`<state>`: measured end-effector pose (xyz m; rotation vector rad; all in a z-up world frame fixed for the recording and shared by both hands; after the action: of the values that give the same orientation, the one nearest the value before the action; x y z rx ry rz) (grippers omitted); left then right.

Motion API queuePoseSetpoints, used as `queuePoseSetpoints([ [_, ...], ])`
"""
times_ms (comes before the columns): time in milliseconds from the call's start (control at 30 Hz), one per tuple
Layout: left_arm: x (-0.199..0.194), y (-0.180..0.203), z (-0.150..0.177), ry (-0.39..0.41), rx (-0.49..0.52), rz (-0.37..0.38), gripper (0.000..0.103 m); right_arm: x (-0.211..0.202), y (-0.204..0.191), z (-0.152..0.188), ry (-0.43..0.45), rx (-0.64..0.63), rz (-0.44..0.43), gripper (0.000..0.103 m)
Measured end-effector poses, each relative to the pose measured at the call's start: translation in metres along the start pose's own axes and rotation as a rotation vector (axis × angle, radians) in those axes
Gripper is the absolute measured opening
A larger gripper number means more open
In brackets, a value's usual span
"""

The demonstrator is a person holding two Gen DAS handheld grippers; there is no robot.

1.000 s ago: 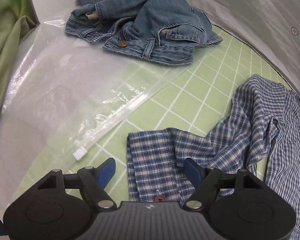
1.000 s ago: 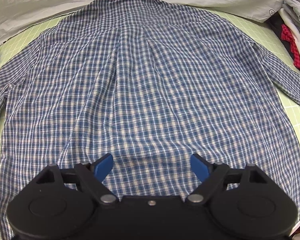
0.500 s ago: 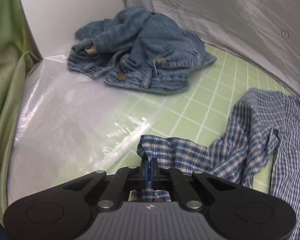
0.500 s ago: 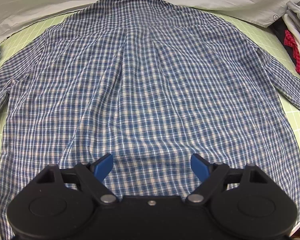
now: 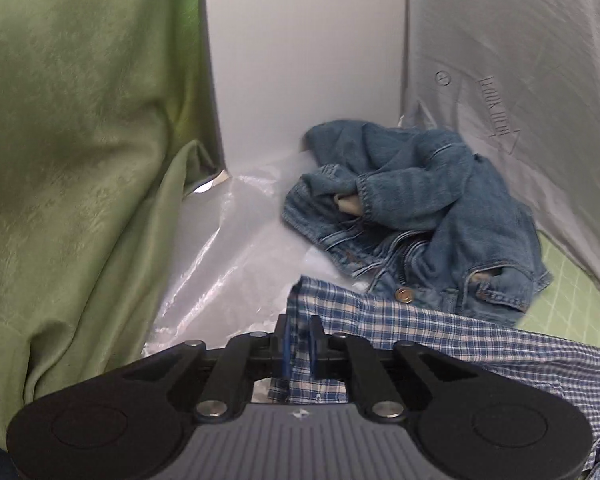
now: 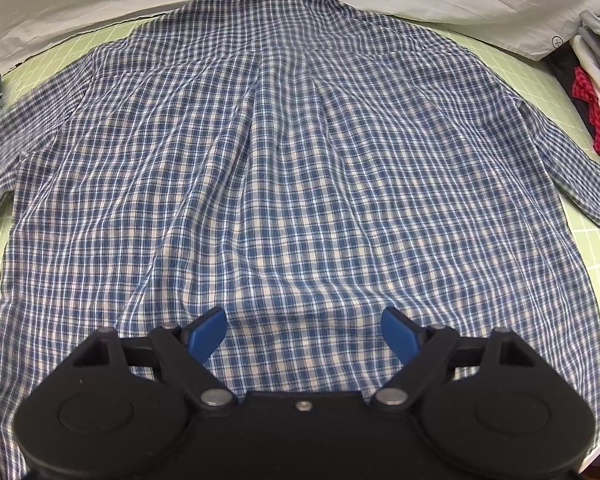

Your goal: Fold clothes

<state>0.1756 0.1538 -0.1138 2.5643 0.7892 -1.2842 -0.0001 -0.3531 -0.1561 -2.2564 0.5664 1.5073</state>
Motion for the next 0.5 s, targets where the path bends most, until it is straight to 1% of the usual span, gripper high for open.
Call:
queuePoseSetpoints([
  [33,0.002,-0.001,0.005,-0.018,-0.010,-0.005,0.034,-0.001,0.001,0.000,0.004,0.006,-0.002,0.085],
  [67,-0.001,-0.001,0.010,-0.023,-0.020,0.012,0.043,-0.003,0.003,0.000,0.011,0.014,-0.003,0.085],
  [100,-0.005,-0.001,0.015,-0.025,-0.030,0.033,0.053,-0.005,0.004,0.000,0.018,0.022,-0.005,0.085],
  [167,-0.017,0.006,0.028,-0.034,-0.021,0.085,0.064,-0.008,0.010,-0.001,0.033,0.048,-0.003,0.085],
  [233,-0.031,0.021,0.046,-0.062,0.044,0.168,0.066,-0.010,0.020,0.000,0.049,0.080,-0.009,0.085],
  [333,-0.057,0.051,0.080,-0.107,0.168,0.311,0.067,-0.017,0.043,0.006,0.084,0.135,-0.014,0.085],
  [400,-0.076,0.070,0.105,-0.135,0.256,0.399,0.071,-0.026,0.063,0.014,0.117,0.172,-0.003,0.085],
  [433,-0.086,0.080,0.117,-0.140,0.310,0.435,0.072,-0.030,0.074,0.019,0.130,0.184,0.003,0.085],
  [500,-0.108,0.097,0.142,-0.118,0.436,0.478,0.074,-0.038,0.099,0.031,0.149,0.199,0.019,0.085],
])
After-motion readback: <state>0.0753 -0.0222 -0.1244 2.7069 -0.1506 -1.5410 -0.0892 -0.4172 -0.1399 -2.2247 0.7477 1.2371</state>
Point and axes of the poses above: each gripper's, at about its wrist camera, not at the fingertips, and x roughly the way its jaws point, y to its right, z to its underside, the point moved 2 cm from there along x, roughly the way its jaws point, and after that the axes turned 10 degrees about -z, right-handed, at the moved point
